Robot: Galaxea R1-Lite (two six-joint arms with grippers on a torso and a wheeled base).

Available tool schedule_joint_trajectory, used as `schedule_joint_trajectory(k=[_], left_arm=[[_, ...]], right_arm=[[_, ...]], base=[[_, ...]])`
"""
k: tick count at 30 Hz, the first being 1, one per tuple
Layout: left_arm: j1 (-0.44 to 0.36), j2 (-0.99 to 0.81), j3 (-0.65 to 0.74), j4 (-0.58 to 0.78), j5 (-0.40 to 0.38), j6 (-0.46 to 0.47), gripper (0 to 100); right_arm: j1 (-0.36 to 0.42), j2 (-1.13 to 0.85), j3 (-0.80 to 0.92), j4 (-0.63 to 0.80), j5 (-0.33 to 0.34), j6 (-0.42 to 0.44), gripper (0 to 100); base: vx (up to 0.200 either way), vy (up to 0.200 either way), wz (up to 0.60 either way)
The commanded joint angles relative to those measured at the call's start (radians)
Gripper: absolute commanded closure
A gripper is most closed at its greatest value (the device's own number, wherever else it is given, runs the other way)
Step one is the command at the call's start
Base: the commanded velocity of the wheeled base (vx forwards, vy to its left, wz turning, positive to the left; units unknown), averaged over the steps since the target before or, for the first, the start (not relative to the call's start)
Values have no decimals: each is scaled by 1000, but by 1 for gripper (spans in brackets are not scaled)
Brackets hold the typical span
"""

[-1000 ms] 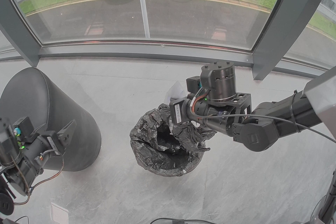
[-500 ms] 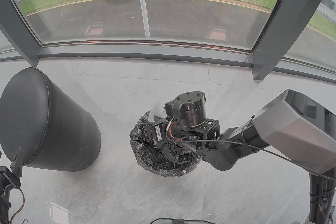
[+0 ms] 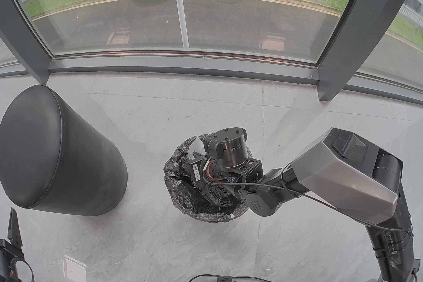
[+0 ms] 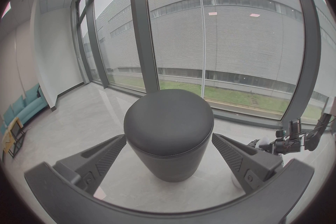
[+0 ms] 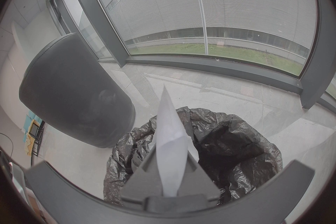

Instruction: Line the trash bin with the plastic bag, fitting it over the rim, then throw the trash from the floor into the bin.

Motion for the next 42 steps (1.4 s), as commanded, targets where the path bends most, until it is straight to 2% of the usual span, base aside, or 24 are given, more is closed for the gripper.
schedule_joint_trajectory(k=[1, 4, 7, 10, 11, 18, 24, 27, 31, 35, 42], left_arm=[[1, -104, 22, 12, -100, -4, 0], [1, -151, 22, 94, -192, -15, 0], [1, -174, 22, 172, -202, -12, 0], [3, -179, 22, 173, -212, -15, 0], [4, -191, 22, 172, -212, -3, 0], [32, -194, 22, 172, -213, 10, 0], [34, -194, 22, 173, -212, 10, 0], [34, -194, 22, 173, -212, 10, 0], [34, -193, 22, 173, -210, 30, 0], [35, -193, 22, 172, -205, 22, 0], [35, -193, 22, 173, -205, 14, 0]], right_arm=[[-29, 17, -7, 1, -2, -9, 100], [-41, 28, -9, -1, -14, -9, 100], [-41, 31, -9, -1, -20, -17, 100], [-40, 32, -9, -2, -20, -25, 100], [-38, 31, -9, -2, -22, -29, 0], [-32, 14, 1, -12, -23, -16, 0], [-4, -63, 86, -104, -23, -12, 0], [6, -72, 99, -107, -23, -11, 0], [34, -37, 102, -107, -22, -9, 0], [69, -1, 103, -101, -14, 38, 0], [52, 75, 90, -101, -6, 41, 0]], base=[[0, 0, 0], [0, 0, 0], [0, 0, 0], [0, 0, 0], [0, 0, 0], [0, 0, 0], [0, 0, 0], [0, 0, 0], [0, 0, 0], [0, 0, 0], [0, 0, 0]])
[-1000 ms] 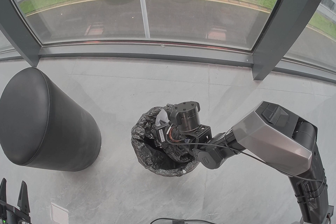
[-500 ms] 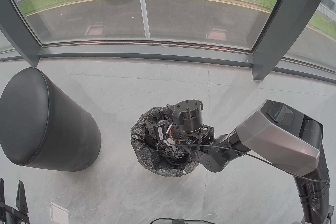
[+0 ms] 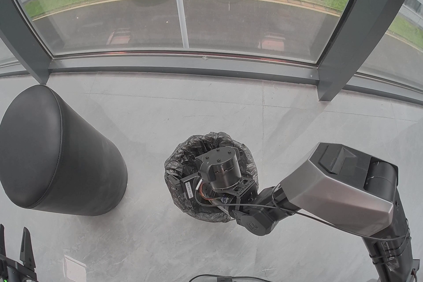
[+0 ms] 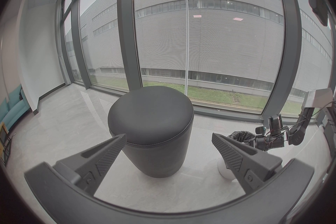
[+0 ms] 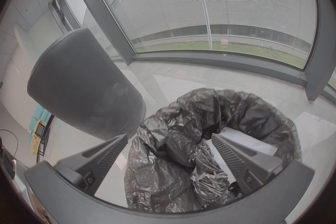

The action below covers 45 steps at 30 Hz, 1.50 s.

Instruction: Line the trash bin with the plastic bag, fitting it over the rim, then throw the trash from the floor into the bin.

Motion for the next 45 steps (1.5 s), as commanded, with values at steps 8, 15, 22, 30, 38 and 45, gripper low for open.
schedule_joint_trajectory(k=[8, 15, 22, 30, 38, 45], left_arm=[[-7, -20, 18, 1, -4, -72, 0], [-10, -25, 18, 2, -59, -81, 0], [-10, -25, 18, 16, -87, -127, 0], [-9, -25, 18, 22, -80, -130, 0], [-10, -25, 18, 22, -88, -128, 0], [-10, -25, 18, 20, -87, -130, 0]], right_arm=[[-96, 159, -94, 2, -5, -2, 0], [-113, 173, -103, 4, -5, -7, 0], [-110, 202, -138, 4, -9, -10, 0], [-112, 222, -144, 5, -11, -18, 0], [-112, 227, -155, 4, -14, -18, 0], [-113, 156, -129, 4, -18, -18, 0]], base=[[0, 0, 0], [0, 0, 0], [0, 0, 0], [0, 0, 0], [0, 0, 0], [0, 0, 0]])
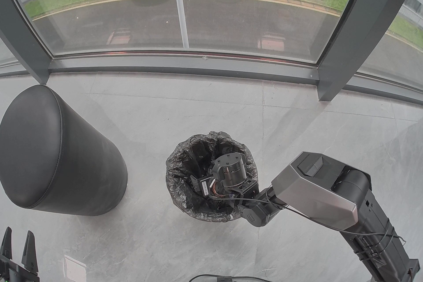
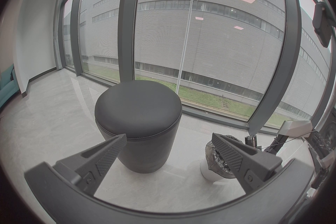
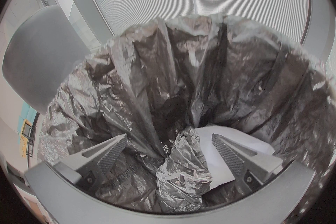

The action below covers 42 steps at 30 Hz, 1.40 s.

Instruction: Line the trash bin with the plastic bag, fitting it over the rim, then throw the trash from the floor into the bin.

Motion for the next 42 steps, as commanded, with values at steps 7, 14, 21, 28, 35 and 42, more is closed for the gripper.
schedule_joint_trajectory(k=[7, 14, 21, 28, 35, 42], left_arm=[[2, -15, 18, -21, -1, 32, 0], [2, -13, 18, -21, 0, 141, 0], [2, -13, 18, -11, -21, 151, 0], [2, -13, 18, -1, -76, 153, 0], [2, -13, 18, 76, -130, 222, 0], [2, -13, 18, 72, -129, 211, 0]], right_arm=[[48, -284, 241, -11, -3, 2, 0], [77, -454, 359, -14, 4, 2, 0], [75, -609, 425, -5, -3, 2, 0], [71, -761, 451, 0, 1, 7, 0], [71, -871, 516, -3, -5, 4, 0], [-7, -1006, 595, -1, -8, -25, 0]], base=[[0, 0, 0], [0, 0, 0], [0, 0, 0], [0, 0, 0], [0, 0, 0], [0, 0, 0]])
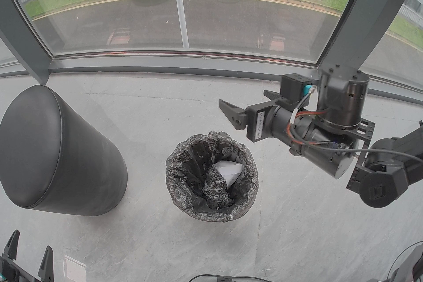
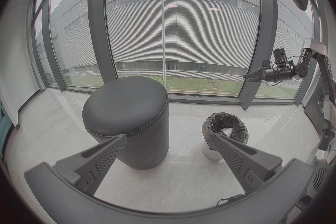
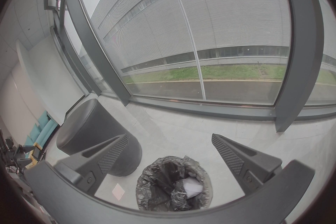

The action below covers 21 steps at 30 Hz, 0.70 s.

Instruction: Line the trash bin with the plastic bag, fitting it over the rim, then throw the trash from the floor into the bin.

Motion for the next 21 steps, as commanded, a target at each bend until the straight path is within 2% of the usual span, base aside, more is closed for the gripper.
schedule_joint_trajectory(k=[1, 5, 6, 9, 12, 13, 17, 20, 21], left_arm=[[0, -14, 18, 0, 0, -10, 0], [0, -14, 18, 0, -3, -1, 0], [0, -14, 18, 0, -3, -1, 0], [0, -14, 18, 0, -4, -1, 0], [0, -14, 18, 0, -4, 2, 0], [0, -14, 18, 0, -4, 2, 0], [0, -14, 18, 0, -4, 2, 0], [0, -14, 18, 0, -4, 2, 0], [0, -14, 18, 0, -4, 2, 0]], right_arm=[[-70, -150, 75, 1, -1, -36, 0], [-138, -257, 172, -1, -44, -96, 0], [-138, -257, 172, -1, -44, -96, 0], [-241, -368, 314, -7, -92, -102, 0], [-282, -418, 380, -9, -100, -100, 0], [-327, -501, 465, -13, -110, -102, 0], [-379, -687, 572, -1, -149, -116, 0], [-448, -927, 710, 2, -225, -218, 0], [-448, -927, 710, 2, -225, -218, 0]], base=[[0, 0, 0], [0, 0, 0], [0, 0, 0], [0, 0, 0], [0, 0, 0], [0, 0, 0], [0, 0, 0], [0, 0, 0], [0, 0, 0]])
